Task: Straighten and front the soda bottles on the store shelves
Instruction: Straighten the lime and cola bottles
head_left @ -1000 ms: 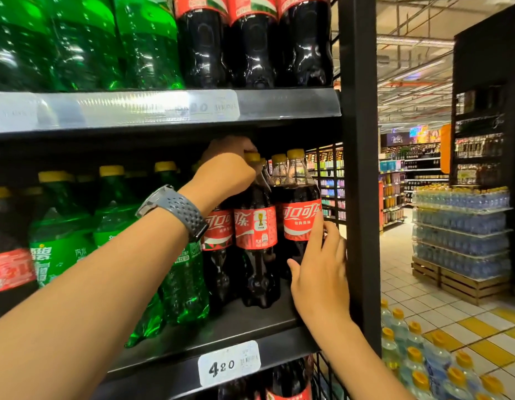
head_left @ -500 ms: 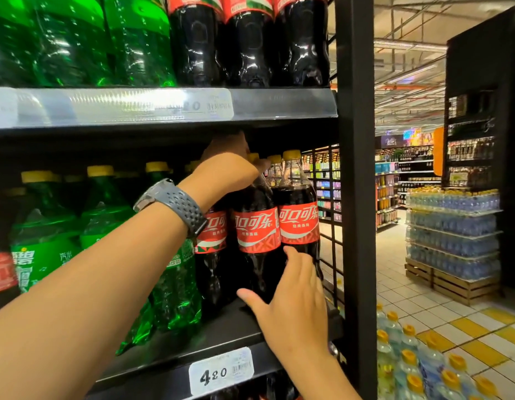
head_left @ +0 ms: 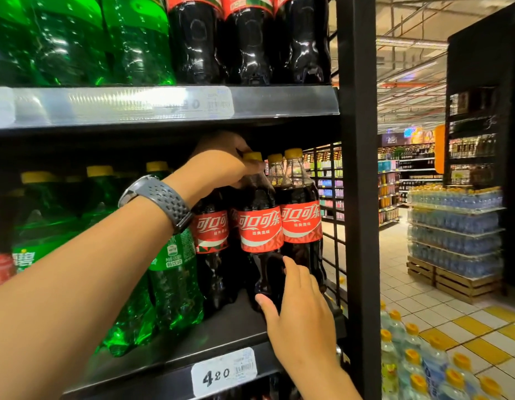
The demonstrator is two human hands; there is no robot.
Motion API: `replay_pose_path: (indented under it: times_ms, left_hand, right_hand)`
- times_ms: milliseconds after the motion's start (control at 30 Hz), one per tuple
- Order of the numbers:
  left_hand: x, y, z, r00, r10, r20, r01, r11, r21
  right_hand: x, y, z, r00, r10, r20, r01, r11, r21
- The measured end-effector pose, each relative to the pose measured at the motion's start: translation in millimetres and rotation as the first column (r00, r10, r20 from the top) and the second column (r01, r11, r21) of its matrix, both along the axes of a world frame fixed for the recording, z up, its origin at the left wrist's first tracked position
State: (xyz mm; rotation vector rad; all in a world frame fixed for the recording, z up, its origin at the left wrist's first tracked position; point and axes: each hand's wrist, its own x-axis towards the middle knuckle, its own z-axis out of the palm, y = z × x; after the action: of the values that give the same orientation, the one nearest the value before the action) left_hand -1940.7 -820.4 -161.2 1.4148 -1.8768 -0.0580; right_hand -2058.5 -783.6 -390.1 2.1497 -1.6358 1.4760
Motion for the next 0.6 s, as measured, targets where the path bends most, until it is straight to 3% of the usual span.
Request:
replay_pose_path:
  times_ms: [67,167,233,333,400,500,600]
  left_hand:
    - [5.0,1.7,4.4,0.995,0.026,0.099,-0.024,1.000,-0.018]
    - [18.7,4.0,15.0,0.917,0.240,0.319,-0.157,0.952,-0.264]
    - [30.2,4.2,19.5,0.823,0.337,0.456,-0.187,0.921,-0.343]
    - [38.9,1.0,19.3,0.605,0.394,0.692,-0.297,0.918,-0.263]
    - [41.1,-2.3,17.3,0.558,0.371,0.742,-0.359,0.914,-0.188]
    - [45.0,-1.7,18.2,0.570,0.411,0.712,-0.365,0.902,-0.229]
    - [55.2,9.0,19.2,0.607,0.421,0.674,-0.314,0.906,-0.283]
  right_hand:
    - [-0.7,1.8,1.9,1.000,0.021,-0.002,-0.021,1.000,0.020]
    - [-9.6,7.8,11.4,0.998,0.014,0.054,-0.010,0.997,-0.072]
    - [-15.7,9.9,21.4,0.993,0.004,0.118,0.021,0.978,-0.210]
    - [-8.2,12.1,40.1,0.990,0.089,0.108,-0.048,0.942,-0.332]
    - [5.3,12.9,59.7,0.989,0.150,-0.004,-0.140,0.909,-0.393]
    - [22.6,4.2,105.4,0.967,0.185,-0.177,-0.245,0.868,-0.432]
    - [36.6,-9.9,158.9,0.935,0.089,-0.344,-0.201,0.930,-0.307]
